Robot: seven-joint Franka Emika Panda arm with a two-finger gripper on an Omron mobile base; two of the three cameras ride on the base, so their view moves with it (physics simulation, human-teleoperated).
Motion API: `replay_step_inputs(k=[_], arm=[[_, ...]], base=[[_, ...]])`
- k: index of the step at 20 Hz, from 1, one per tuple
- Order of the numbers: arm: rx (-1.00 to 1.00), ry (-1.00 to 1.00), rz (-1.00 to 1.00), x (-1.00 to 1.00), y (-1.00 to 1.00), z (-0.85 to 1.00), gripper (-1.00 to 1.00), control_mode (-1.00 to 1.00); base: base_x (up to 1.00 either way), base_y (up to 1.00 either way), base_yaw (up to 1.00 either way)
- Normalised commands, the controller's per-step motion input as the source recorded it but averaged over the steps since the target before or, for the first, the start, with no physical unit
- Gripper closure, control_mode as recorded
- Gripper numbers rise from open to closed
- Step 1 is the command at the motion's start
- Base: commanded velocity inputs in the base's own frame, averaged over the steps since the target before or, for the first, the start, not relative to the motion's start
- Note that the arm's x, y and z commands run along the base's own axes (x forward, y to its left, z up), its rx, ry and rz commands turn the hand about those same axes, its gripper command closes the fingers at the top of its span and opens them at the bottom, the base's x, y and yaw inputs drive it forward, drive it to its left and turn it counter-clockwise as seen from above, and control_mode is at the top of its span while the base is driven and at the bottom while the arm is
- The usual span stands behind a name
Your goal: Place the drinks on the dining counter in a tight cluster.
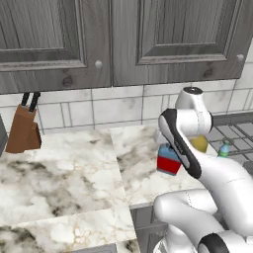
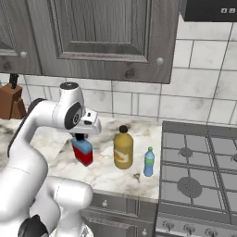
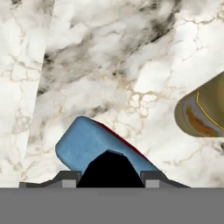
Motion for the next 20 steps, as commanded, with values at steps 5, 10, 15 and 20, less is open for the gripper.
replay_step_inputs(k=[5, 10, 15, 20], arm=[[0.0, -0.03, 0.11, -0.83, 0.03, 0.9, 1.0, -1.0], [0.0, 0.0, 0.14, -0.48, 0.03, 0.87, 1.0, -1.0], [-0.02, 0.0, 0.08, -0.22, 0.0, 0.64, 1.0, -1.0], [0.0, 0.0, -0.01, -0.15, -0.07, 0.05, 1.0, -1.0]], base=[[0.0, 0.0, 0.0], [0.0, 0.0, 0.0], [0.0, 0.0, 0.0], [0.0, 0.0, 0.0]])
